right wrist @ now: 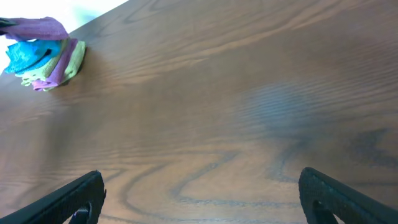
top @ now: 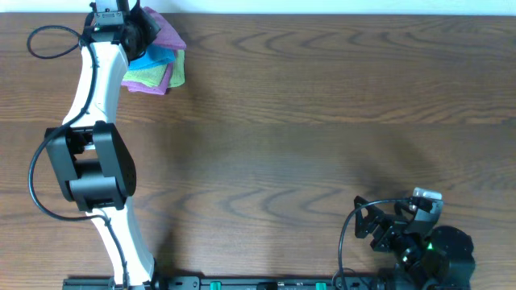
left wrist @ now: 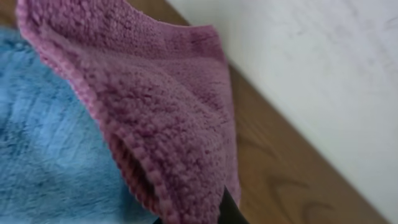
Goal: Fold the cloth
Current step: 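Carry the folded cloth with the left gripper to the cloth stack, then lower the cloth onto the stack and open the left gripper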
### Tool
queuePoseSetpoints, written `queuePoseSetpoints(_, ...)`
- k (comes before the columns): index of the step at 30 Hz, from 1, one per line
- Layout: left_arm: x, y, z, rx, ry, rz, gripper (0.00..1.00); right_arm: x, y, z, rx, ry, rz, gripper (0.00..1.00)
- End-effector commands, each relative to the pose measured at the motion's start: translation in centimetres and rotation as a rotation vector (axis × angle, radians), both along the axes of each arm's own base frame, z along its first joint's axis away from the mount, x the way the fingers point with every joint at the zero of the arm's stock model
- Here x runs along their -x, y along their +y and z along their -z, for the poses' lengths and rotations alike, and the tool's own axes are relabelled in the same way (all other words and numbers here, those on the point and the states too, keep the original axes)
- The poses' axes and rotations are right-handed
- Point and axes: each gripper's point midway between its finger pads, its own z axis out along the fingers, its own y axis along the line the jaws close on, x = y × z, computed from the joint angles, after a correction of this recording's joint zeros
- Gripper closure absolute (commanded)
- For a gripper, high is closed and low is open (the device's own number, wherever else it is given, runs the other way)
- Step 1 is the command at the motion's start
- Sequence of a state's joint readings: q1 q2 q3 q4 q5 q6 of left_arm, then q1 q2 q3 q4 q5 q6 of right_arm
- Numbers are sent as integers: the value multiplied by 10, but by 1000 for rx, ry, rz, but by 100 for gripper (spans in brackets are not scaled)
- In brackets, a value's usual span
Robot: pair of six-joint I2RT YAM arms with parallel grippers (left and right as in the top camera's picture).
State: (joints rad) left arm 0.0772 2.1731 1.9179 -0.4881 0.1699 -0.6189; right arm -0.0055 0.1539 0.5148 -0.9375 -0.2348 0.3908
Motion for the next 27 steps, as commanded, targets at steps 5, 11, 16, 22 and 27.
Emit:
queuePoseSetpoints(5, 12, 19, 11, -120, 76, -2, 95, 0, -2, 0, -9, -3, 17, 1)
queuePoseSetpoints(11, 29, 28, 23, -203, 164, 27, 94, 0, -2, 0, -9, -3, 17, 1)
queuePoseSetpoints(16, 39, 36, 28, -264, 216, 37, 94, 0, -2, 0, -9, -2, 17, 1)
queuePoseSetpoints(22, 42, 39, 29, -290, 231, 51, 91, 0, -2, 0, -9, -3, 17, 1)
queuePoseSetpoints(27, 42, 42, 29, -310, 234, 47, 82, 0, -2, 0, -9, -3, 17, 1)
